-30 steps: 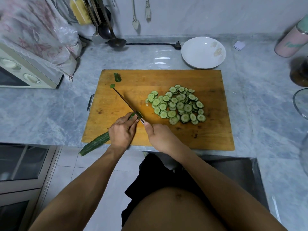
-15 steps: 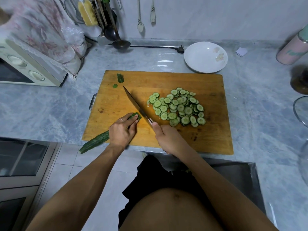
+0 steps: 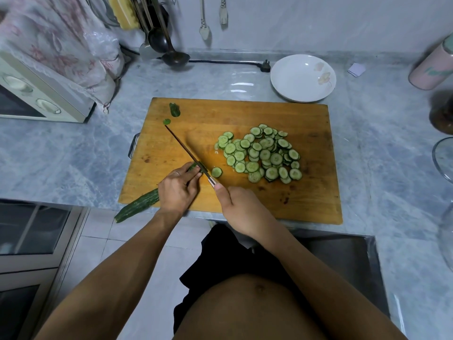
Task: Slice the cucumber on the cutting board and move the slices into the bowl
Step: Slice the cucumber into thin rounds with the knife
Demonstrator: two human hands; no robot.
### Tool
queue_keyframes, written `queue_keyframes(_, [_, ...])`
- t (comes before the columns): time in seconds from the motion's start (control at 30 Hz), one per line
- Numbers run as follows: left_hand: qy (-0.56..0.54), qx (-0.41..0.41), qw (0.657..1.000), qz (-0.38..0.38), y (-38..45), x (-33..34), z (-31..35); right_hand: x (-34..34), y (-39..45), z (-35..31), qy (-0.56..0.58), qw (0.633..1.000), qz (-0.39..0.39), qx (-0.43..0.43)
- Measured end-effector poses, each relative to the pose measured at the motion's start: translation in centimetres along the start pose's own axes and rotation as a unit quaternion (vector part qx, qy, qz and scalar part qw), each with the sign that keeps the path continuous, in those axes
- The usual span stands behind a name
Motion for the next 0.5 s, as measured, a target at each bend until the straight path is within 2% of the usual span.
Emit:
queue_keyframes(0.33, [0.022, 0.004, 1.000, -0.010, -0.3, 1.0, -0.7, 1.4, 2.2, -0.2, 0.021, 0.998, -0.003, 0.051])
queue_keyframes(0.5, [0.004, -0.005, 1.000, -0.002, -0.2, 0.8, -0.4, 0.9, 2.3, -0.1, 0.002, 0.999, 0.021, 0.040])
Point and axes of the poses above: each hand's wrist, its own y-axis towards the middle knuckle, its own x-axis out of the palm, z = x × y, the point moved 2 cm from there along y, towards the middle knuckle, and after that the axes turned 1 degree about y, right-handed, at the moved point
